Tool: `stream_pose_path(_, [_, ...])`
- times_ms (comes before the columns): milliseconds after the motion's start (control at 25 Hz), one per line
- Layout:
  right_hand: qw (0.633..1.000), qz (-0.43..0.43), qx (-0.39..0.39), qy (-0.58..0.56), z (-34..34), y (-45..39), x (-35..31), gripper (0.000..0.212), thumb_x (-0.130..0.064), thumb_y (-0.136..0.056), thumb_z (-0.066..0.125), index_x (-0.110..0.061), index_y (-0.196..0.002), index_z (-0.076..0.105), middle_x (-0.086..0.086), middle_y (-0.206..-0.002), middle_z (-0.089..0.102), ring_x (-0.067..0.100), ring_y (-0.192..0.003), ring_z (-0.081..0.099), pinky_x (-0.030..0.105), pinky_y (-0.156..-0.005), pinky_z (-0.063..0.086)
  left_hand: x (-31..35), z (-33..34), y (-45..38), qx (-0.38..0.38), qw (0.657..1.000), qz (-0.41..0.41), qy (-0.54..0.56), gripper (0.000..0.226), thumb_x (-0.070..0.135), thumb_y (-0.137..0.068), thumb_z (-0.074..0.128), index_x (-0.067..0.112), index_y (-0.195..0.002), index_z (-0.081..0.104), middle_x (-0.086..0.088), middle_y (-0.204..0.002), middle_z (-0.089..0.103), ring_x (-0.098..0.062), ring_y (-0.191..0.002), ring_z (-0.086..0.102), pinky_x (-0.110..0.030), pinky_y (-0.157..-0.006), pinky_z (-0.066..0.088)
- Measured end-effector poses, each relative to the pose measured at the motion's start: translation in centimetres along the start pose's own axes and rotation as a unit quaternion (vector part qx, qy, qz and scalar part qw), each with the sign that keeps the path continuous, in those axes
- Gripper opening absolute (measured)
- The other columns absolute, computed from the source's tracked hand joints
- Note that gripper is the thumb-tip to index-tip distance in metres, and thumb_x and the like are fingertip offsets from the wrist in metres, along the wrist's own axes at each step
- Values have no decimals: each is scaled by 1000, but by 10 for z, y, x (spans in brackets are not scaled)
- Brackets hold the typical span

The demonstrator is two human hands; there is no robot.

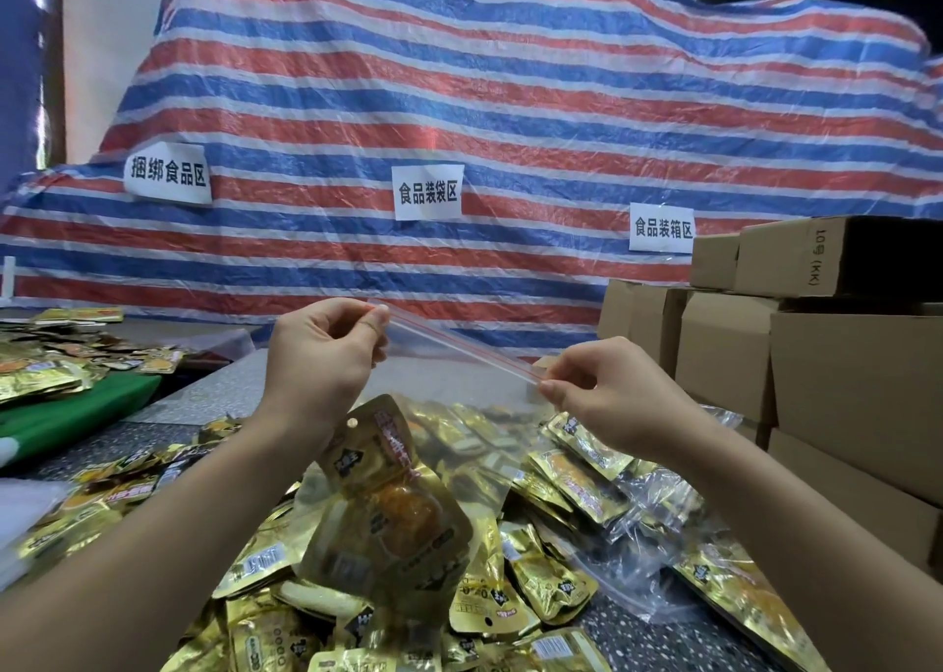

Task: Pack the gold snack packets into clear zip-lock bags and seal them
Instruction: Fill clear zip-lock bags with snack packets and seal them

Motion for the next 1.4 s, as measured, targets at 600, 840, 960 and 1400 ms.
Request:
stream_pose_path(600, [850, 43, -109, -514, 141, 55, 9, 41, -47, -91, 67, -32, -129, 63, 2, -125, 69, 25, -116, 66, 45, -95, 55, 16, 51, 7, -39, 997, 10, 65, 18, 24, -97, 60, 24, -84, 72, 5, -71, 72, -1, -57, 62, -12, -53, 48])
stream_pose_path(840, [817, 236, 68, -522, 113, 41, 61, 31, -27, -103, 48, -11, -94, 73, 16, -85, 76, 31, -74, 74, 38, -61, 60, -30, 44, 0, -68, 995, -69, -35, 47, 48, -104, 29, 16, -124, 57, -2, -116, 63, -18, -107, 61, -41, -95, 49])
stream_pose_path(960, [775, 323, 138, -526, 81, 20, 110, 28, -30, -102, 50, -6, -92, 62, 10, -77, 74, 26, -69, 73, 37, -61, 59, -73, 29, 25, -110, 985, -108, -74, 49, 50, -102, 30, 21, -140, 43, 3, -124, 57, -9, -102, 59, -34, -83, 47])
stream_pose_path(1400, [811, 454, 301, -213, 28, 17, 299, 19, -13, -97, 57, -3, -113, 57, 5, -86, 47, 23, -83, 49, 32, -76, 41, -145, 1, 88, -114, 974, -162, -110, 14, 31, -99, 50, 34, -108, 61, 8, -88, 72, -4, -70, 68, -31, -60, 52])
Point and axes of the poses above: each hand's wrist, its own y-axis away from the middle knuckle, its own z-axis out of the palm, x = y × z, the point moved 8 cm from there along -y, towards the middle knuckle
